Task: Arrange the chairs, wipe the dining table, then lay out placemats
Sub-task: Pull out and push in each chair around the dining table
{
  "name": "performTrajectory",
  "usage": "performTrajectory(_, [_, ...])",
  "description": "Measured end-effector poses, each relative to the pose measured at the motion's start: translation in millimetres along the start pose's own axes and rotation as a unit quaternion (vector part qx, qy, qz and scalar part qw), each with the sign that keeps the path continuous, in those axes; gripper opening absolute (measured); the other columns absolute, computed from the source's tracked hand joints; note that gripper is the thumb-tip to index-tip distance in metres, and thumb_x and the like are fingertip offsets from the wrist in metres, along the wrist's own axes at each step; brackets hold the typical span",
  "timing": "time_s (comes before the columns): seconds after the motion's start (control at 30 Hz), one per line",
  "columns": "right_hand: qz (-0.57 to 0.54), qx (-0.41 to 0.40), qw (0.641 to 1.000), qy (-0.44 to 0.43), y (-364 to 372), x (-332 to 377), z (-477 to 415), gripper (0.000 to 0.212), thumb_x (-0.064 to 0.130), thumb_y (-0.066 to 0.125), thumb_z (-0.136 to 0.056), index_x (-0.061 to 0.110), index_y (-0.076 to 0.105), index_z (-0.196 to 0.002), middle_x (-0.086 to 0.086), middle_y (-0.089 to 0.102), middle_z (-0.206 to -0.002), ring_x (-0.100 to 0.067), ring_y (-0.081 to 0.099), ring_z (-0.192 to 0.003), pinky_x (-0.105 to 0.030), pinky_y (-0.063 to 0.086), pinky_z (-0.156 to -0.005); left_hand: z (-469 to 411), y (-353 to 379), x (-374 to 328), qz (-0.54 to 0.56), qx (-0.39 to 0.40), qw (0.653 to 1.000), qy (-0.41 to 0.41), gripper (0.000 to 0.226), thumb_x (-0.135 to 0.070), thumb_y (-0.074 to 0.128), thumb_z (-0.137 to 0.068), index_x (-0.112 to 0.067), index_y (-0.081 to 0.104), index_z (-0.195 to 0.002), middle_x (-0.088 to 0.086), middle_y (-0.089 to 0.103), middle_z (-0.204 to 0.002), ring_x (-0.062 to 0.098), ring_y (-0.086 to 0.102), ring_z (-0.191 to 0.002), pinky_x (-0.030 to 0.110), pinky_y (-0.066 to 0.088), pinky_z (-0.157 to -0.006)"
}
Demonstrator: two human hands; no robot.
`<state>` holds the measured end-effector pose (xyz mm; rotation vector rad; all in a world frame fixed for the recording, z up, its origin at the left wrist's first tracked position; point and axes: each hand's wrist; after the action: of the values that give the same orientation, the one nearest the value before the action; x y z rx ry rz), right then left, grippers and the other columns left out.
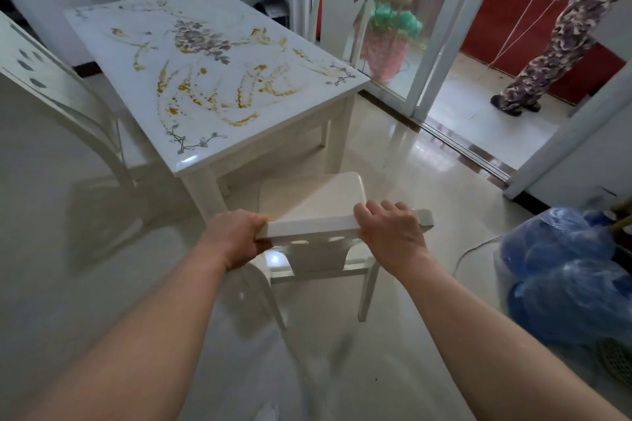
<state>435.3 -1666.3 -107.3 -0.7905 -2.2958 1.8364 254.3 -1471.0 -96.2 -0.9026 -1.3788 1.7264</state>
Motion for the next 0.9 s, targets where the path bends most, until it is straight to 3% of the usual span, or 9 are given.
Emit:
performTrajectory(0.13, [-0.001,0.02,1.0,-0.005,13.1,-3.1,11.1,0.047,0.012,0.089,-0.038,0.016,0.057,-0.072,0.001,0.054,-0.059,-0.023,0.053,-0.048,-0.026,0.038,-0.048,3.5,12.3,-13.1,-0.015,-0.007,1.0,-0.007,0.032,-0.048,0.053,-0.089,-0.04,0.057,-0.119,-0.005,0.066,-0.112,0.023,0.061,-0.104,0.031,0.045,-0.077])
performTrajectory(0.3, [-0.03,0.003,1.0,0.0,23.3,-2.1,3.7,0.047,0.011,0.089,-0.04,0.016,0.057,-0.074,0.0,0.055,-0.06,-0.023,0.054,-0.049,-0.027,0.04,-0.049,-7.4,13.6,-4.0,-0.007,-0.001,1.0,-0.026,0.03,-0.049,0.054,-0.087,-0.035,0.061,-0.113,-0.005,0.068,-0.107,0.024,0.062,-0.101,0.032,0.047,-0.077])
performTrajectory(0.6, [-0.027,-0.021,0.999,-0.028,34.3,-1.6,-55.6,0.047,0.009,0.086,-0.032,0.017,0.055,-0.066,0.002,0.05,-0.055,-0.021,0.05,-0.046,-0.024,0.031,-0.049,-38.2,8.0,23.5,0.017,-0.009,0.998,-0.064,0.03,-0.046,0.058,-0.087,-0.039,0.06,-0.116,-0.006,0.067,-0.11,0.022,0.061,-0.103,0.031,0.047,-0.08])
performTrajectory(0.9, [-0.021,-0.013,0.999,-0.034,53.3,-5.0,-108.6,0.049,0.005,0.087,-0.03,0.016,0.055,-0.066,0.001,0.049,-0.054,-0.023,0.05,-0.046,-0.025,0.032,-0.049,-79.1,4.7,49.0,0.026,-0.025,0.997,-0.073,0.03,-0.048,0.057,-0.087,-0.039,0.059,-0.115,-0.008,0.067,-0.107,0.021,0.061,-0.101,0.03,0.046,-0.077])
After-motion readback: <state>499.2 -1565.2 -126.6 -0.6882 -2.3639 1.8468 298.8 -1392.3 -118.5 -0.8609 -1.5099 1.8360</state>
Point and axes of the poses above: each hand's wrist, its own z-axis away from the middle knuckle, its own y-axis out of the palm, x = y × z
